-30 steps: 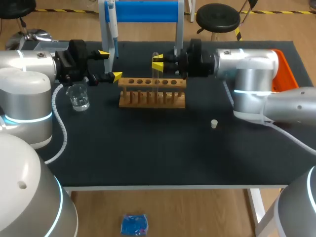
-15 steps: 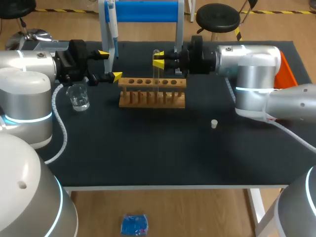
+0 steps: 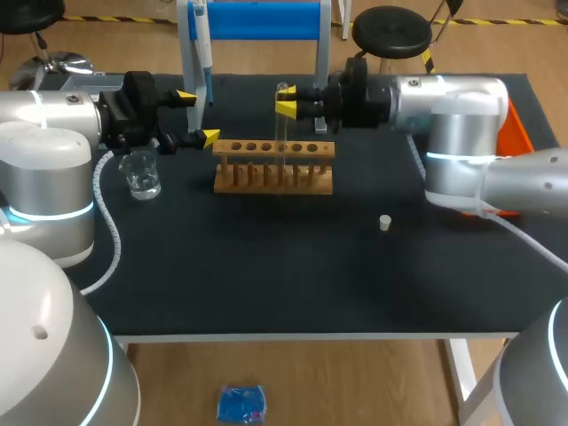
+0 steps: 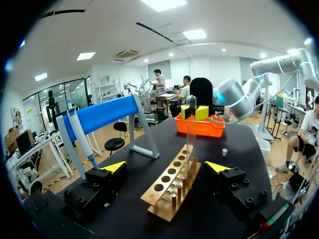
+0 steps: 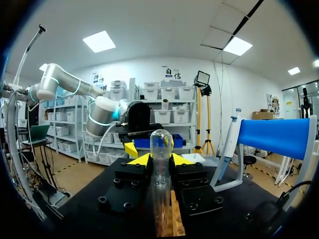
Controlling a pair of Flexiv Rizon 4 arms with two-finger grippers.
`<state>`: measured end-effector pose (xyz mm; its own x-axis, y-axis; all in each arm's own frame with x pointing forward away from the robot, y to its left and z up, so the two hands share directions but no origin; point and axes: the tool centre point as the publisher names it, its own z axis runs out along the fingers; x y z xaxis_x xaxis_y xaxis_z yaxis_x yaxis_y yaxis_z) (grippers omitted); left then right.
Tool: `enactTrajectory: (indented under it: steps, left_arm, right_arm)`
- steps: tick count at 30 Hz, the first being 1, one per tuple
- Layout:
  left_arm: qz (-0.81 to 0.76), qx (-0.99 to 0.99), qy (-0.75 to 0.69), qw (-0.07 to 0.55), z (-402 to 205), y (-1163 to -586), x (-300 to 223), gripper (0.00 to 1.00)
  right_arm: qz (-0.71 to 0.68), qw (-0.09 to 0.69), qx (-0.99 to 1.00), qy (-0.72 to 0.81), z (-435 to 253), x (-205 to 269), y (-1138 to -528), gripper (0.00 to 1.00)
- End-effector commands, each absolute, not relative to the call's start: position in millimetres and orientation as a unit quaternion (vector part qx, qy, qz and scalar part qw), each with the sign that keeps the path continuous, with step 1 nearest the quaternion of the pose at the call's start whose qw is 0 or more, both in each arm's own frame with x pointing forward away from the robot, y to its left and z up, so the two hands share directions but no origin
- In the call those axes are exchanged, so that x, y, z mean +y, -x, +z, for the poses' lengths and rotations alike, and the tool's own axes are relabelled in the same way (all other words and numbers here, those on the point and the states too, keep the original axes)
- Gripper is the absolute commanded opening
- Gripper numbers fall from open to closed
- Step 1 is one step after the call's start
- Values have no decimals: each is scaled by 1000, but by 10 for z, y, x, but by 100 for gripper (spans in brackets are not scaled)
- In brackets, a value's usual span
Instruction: Invert the test tube, pick up the pipette, mount the tip to pipette, aspirate from beaker and dispense into the tube, eject the tip, return the pipette, and cap with the stopper.
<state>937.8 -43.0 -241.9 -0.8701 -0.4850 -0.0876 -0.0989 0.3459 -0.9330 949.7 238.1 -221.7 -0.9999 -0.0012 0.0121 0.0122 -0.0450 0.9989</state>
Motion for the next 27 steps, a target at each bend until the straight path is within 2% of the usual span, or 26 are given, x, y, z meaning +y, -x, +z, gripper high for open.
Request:
enactTrajectory:
  steps: [1, 27]
  left_arm:
    - [-542, 800, 183, 180, -2426, -9366, -434, 100]
    - [-542, 800, 183, 180, -2426, -9366, -434, 100]
  right_arm:
    - [-722, 4, -692, 3, -2166, 2360, -9477, 0]
    - [-720, -5, -694, -6, -1813, 2278, -9446, 0]
